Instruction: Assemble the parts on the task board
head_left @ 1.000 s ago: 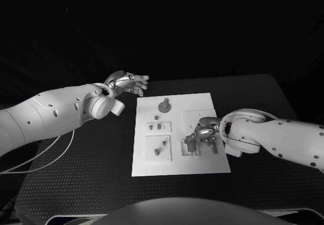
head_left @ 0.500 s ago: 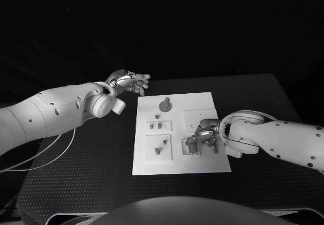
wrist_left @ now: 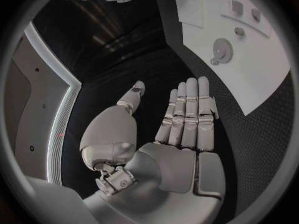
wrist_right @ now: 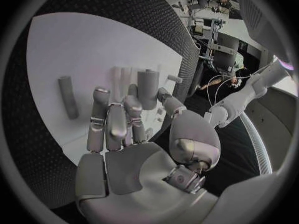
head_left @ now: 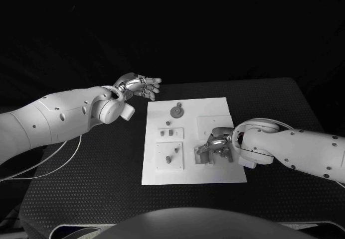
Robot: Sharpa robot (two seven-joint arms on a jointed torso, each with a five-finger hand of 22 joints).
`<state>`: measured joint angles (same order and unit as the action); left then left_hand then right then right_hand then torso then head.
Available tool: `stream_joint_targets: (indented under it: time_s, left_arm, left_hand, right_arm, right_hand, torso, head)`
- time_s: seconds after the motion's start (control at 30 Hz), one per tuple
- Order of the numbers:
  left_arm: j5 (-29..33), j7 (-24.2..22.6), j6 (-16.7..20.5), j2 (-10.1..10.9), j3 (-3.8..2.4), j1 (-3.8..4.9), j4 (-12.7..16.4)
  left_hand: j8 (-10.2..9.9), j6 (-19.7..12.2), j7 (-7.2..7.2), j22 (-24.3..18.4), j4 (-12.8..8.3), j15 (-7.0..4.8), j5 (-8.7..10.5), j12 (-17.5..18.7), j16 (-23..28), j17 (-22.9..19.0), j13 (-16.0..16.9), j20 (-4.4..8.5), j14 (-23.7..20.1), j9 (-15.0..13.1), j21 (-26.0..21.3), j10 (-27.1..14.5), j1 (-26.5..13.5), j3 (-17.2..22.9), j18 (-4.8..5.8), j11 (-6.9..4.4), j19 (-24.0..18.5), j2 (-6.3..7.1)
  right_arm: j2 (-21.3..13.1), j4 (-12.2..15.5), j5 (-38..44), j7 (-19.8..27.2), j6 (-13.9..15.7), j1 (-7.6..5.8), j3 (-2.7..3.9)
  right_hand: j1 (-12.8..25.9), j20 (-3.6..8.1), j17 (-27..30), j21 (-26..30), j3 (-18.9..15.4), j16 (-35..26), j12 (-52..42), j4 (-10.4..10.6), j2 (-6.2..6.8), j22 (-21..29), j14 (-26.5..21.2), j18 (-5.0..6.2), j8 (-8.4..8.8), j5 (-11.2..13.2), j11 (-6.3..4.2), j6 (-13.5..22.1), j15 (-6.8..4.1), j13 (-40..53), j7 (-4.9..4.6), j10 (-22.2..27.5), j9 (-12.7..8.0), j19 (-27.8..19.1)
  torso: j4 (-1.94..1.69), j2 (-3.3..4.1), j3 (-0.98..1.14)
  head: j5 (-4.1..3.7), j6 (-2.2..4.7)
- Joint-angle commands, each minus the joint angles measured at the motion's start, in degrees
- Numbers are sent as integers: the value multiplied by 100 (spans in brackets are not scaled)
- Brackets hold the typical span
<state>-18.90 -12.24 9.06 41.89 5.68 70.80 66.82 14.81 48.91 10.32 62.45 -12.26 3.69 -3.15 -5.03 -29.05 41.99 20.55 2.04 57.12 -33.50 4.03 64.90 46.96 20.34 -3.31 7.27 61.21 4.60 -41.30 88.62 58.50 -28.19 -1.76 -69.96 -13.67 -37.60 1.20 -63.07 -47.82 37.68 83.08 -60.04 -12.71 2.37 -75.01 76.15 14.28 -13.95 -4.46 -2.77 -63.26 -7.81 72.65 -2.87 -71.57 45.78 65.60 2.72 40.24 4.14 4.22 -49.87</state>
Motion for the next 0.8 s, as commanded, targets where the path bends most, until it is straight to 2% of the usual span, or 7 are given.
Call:
stream_joint_targets:
  time_s: [0.03,0.33,0.57,0.8]
  left_arm:
    - [38,-24,-81,-9,-5,7,7]
    - [38,-19,-87,-9,-5,8,6]
    - [38,-13,-88,-8,-5,10,5]
    - [38,-3,-104,-13,-5,10,-2]
  left_hand:
    - [-28,-36,0,-6,-19,9,33,34,26,9,-8,-14,-38,8,-19,-41,-40,-23,-75,-9,-45,-26]
    - [-28,-38,0,-8,-20,10,33,35,28,12,-8,-15,-39,8,-18,-42,-43,-21,-76,-8,-47,-29]
    - [-29,-39,1,-9,-20,11,33,36,30,13,-8,-15,-39,8,-18,-44,-47,-20,-76,-7,-47,-33]
    - [-29,-40,1,-10,-20,11,33,36,31,15,-8,-16,-39,8,-18,-44,-49,-18,-77,-7,-48,-37]
  right_arm:
    - [19,-12,53,5,-29,37,-4]
    - [58,-40,45,7,-53,46,-4]
    - [70,-90,78,9,75,64,-5]
    - [69,-89,123,15,242,65,-4]
  right_hand:
    - [-82,-15,12,3,15,-12,33,42,-132,-105,-2,72,-16,-6,-6,-83,-47,-13,-51,43,0,-7]
    - [5,-11,37,9,21,-19,56,112,-8,-105,-22,72,5,-6,-4,-78,-49,-30,-54,71,-1,-11]
    - [80,-13,113,23,26,-50,163,170,70,-103,-75,72,29,-5,4,-53,-48,-95,-64,155,-4,-26]
    - [105,-12,122,26,39,-54,168,201,51,-102,-80,72,34,-7,5,-52,-48,-101,-64,160,-3,-25]
  torso:
    - [-1,2,2]
    - [2,2,-1]
    - [2,1,3]
    - [-1,0,1]
  head:
    - [16,-8]
    - [21,-13]
    - [28,-13]
    - [20,-13]
